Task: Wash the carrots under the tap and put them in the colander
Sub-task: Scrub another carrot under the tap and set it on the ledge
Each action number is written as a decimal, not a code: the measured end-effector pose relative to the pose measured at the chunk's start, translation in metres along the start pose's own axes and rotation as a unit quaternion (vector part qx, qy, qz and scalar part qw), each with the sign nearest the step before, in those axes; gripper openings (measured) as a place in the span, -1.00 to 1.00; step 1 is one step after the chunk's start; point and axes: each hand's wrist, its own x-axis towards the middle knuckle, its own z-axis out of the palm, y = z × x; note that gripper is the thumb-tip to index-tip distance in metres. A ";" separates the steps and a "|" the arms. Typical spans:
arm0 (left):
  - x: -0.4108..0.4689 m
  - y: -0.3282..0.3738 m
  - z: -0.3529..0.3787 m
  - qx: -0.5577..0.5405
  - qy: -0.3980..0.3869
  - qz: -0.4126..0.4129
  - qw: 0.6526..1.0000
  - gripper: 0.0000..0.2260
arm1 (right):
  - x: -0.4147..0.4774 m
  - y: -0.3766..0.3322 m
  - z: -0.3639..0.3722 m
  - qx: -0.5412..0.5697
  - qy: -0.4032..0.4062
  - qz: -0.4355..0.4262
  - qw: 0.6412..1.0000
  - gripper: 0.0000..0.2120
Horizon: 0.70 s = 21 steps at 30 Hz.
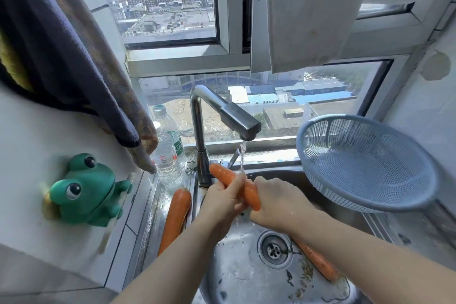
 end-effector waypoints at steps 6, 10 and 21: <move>0.021 -0.009 0.009 -0.016 0.182 0.059 0.981 -0.64 | -0.014 -0.009 0.007 -0.057 0.021 -0.036 0.997 -0.75; 0.028 -0.014 0.010 -0.042 0.229 0.065 0.970 -0.73 | -0.019 -0.007 0.003 -0.073 0.010 -0.037 0.997 -0.75; 0.009 -0.021 0.020 -0.142 0.063 0.019 0.988 -0.74 | -0.015 0.018 -0.005 0.163 -0.187 0.095 0.964 -0.79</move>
